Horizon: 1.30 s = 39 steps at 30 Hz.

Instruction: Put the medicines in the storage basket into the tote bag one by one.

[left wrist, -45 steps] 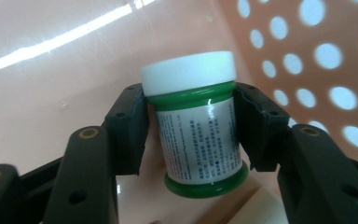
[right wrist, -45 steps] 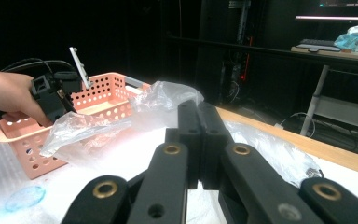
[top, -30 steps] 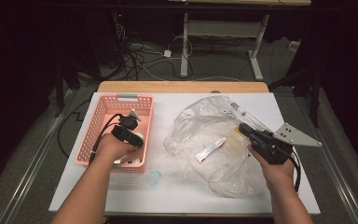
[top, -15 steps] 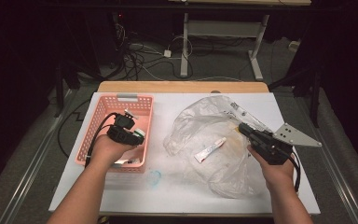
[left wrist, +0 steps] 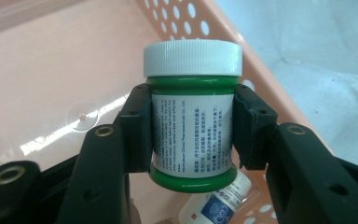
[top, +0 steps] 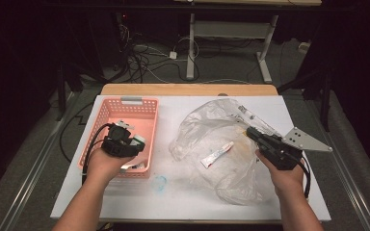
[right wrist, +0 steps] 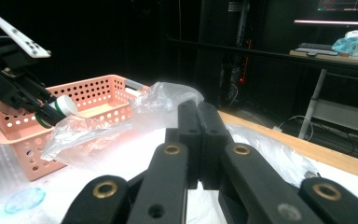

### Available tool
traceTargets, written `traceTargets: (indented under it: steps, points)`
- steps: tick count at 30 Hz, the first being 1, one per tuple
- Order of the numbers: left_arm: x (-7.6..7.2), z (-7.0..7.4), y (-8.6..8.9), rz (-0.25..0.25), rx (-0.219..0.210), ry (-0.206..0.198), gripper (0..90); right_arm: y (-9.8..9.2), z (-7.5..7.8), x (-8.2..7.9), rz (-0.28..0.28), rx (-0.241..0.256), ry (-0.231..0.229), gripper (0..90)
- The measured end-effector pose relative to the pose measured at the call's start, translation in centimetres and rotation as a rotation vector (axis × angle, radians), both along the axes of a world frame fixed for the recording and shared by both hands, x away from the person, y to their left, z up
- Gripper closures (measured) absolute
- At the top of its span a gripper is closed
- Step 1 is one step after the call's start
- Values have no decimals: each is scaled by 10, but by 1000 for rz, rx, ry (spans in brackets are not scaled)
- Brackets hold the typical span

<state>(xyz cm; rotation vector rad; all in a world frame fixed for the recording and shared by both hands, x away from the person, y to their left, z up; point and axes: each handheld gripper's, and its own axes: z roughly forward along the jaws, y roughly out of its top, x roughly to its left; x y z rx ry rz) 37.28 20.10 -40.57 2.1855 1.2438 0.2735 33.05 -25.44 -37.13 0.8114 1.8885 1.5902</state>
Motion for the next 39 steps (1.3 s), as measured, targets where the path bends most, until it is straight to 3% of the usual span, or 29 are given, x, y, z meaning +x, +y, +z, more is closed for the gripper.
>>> traceTargets:
  steps: [10, 12, 18, 25, 33, 39]
  points:
    - [-24, -6, 3, 2, -77, -88, 539, -1, -1, 0, -1, -4, 0, 900]
    - [-27, -8, 3, 0, -61, -99, 539, -1, 0, 0, 0, -3, -3, 900]
    - [-40, -16, 5, 9, -98, -155, 539, -1, -1, -1, 5, -9, 0, 900]
    - [-43, -18, 11, 7, -126, -184, 539, -1, -4, 2, -2, -8, 15, 900]
    - [-48, -14, 4, -13, -125, -211, 539, -1, -3, 0, 2, -11, 4, 900]
    - [-52, -6, -1, -30, -169, -237, 539, -1, -1, -2, 2, -10, 2, 900]
